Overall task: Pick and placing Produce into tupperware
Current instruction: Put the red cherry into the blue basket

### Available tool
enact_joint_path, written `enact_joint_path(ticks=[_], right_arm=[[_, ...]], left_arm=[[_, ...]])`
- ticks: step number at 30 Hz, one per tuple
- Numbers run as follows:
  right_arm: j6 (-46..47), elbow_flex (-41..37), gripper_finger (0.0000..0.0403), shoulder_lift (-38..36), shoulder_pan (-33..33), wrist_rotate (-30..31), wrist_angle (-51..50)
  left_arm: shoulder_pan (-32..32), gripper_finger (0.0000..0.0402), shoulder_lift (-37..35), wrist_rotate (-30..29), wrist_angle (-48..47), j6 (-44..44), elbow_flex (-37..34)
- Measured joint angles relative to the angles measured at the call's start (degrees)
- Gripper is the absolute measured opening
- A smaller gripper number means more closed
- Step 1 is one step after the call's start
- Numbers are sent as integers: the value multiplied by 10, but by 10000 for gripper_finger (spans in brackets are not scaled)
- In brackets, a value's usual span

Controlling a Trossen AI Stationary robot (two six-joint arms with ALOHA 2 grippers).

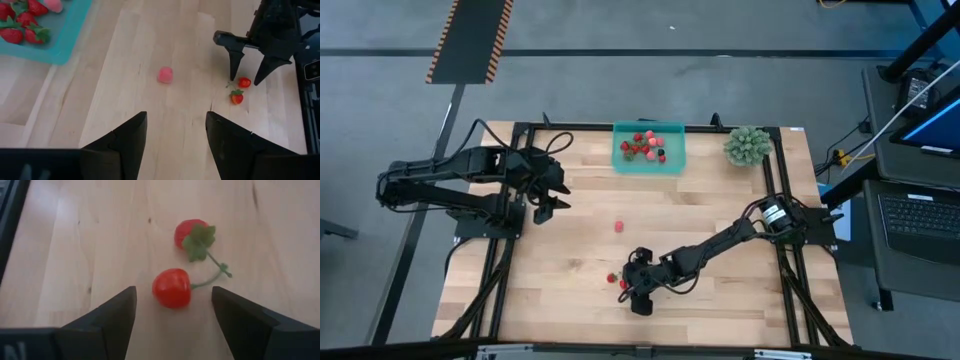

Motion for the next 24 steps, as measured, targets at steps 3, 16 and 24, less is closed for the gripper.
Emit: enact_joint_path(ticks=[3, 16, 24], right_arm=[[0, 0, 261, 7, 0, 5, 7], [0, 0, 261, 13, 1, 29, 19], [-14, 0, 261, 14, -1, 56, 12]], left_arm=[[0, 195, 0, 0, 0, 0, 0], [0, 195, 0, 0, 0, 0, 0], [0, 195, 0, 0, 0, 0, 0]])
